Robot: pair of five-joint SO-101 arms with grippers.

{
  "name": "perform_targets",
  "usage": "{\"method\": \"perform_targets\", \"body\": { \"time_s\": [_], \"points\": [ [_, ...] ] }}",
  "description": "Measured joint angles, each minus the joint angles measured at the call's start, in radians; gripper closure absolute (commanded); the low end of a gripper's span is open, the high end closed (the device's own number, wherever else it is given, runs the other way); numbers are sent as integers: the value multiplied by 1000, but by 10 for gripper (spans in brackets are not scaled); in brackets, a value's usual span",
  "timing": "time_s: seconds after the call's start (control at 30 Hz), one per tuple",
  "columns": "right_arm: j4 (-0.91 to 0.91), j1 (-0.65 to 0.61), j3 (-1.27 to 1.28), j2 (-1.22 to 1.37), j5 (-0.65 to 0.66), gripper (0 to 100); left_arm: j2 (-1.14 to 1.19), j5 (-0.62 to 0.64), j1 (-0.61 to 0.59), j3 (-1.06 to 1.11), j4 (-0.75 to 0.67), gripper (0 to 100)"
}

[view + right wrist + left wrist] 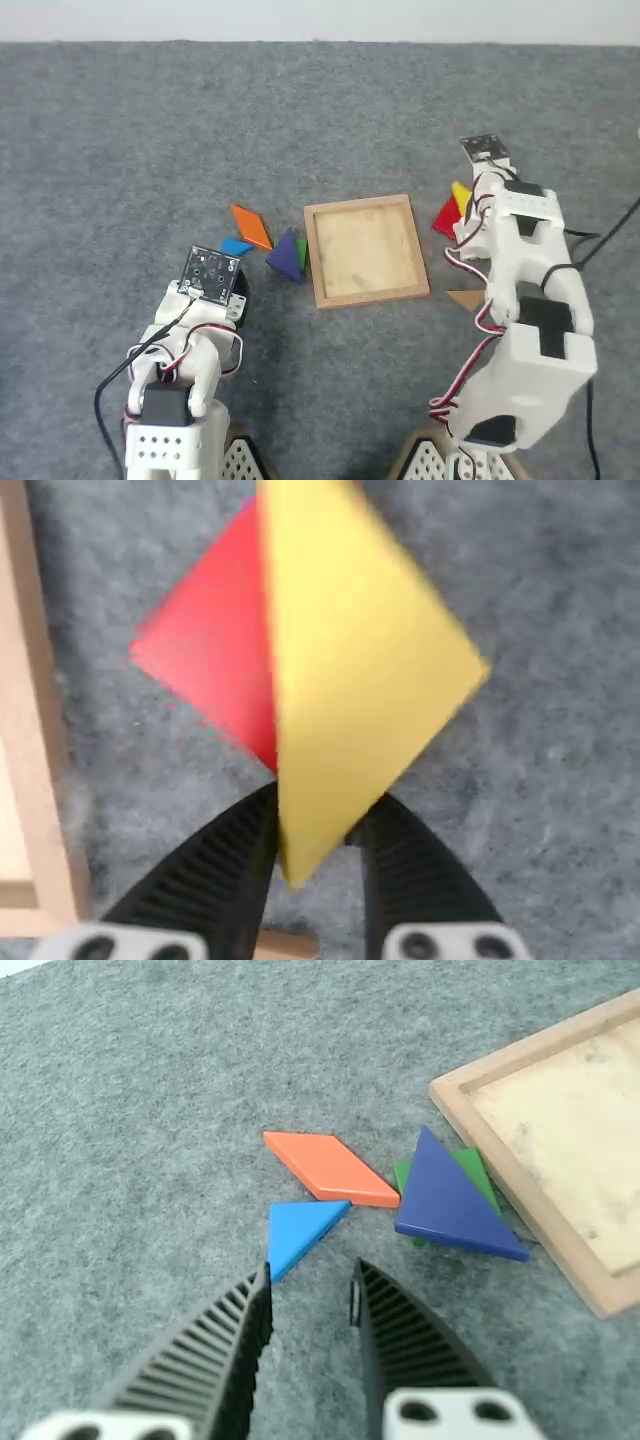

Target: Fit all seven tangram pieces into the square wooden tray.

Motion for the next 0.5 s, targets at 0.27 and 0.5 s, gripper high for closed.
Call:
{"method": "perform_targets", "body": {
  "time_s": [0.27, 0.5],
  "points": [
    [0, 0, 0, 0, -25, 990, 0, 0, 0, 0, 0, 870],
    [71, -6, 2, -133, -69, 988, 0, 0, 0, 0, 0, 870]
  ]
}}
